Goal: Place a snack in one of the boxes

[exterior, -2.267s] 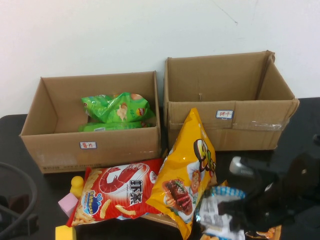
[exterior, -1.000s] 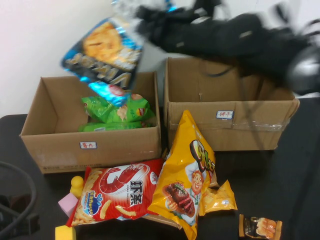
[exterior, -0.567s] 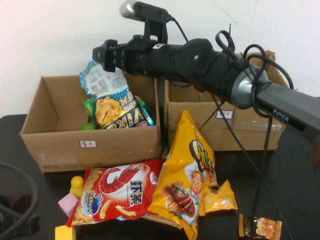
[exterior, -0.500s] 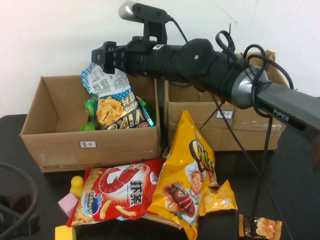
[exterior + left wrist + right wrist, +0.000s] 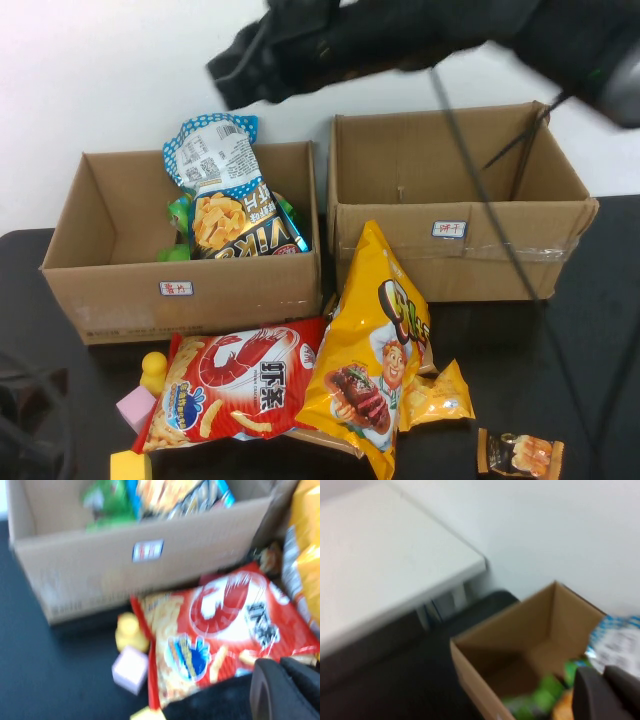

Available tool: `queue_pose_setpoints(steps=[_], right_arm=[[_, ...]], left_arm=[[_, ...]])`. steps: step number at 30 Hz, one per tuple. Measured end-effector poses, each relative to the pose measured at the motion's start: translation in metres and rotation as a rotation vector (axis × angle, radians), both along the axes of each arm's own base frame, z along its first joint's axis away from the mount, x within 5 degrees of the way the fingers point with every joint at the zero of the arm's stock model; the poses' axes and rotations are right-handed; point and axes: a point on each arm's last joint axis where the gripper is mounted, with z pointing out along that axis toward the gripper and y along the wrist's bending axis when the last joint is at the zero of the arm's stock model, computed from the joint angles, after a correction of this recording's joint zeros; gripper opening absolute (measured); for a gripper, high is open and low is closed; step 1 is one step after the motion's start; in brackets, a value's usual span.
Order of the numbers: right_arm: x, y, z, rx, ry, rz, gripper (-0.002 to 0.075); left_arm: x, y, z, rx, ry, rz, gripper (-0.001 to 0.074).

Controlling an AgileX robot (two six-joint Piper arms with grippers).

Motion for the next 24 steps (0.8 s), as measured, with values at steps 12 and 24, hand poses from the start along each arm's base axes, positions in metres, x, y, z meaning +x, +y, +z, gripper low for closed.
queue_pose_setpoints(steps=[12, 24], right_arm=[[-0.061, -0.1, 0.06, -0.568, -0.013, -0.253, 0.0008], [-0.126, -0.15, 0.007, -0.619, 0.19, -0.329, 0.0006]], left_arm=[[-0.062, 0.005, 0.003, 0.058, -0.405, 0.018, -0.0001], [-0.09, 0.004, -0.001, 0.058, -0.524, -0.004, -0.0001]])
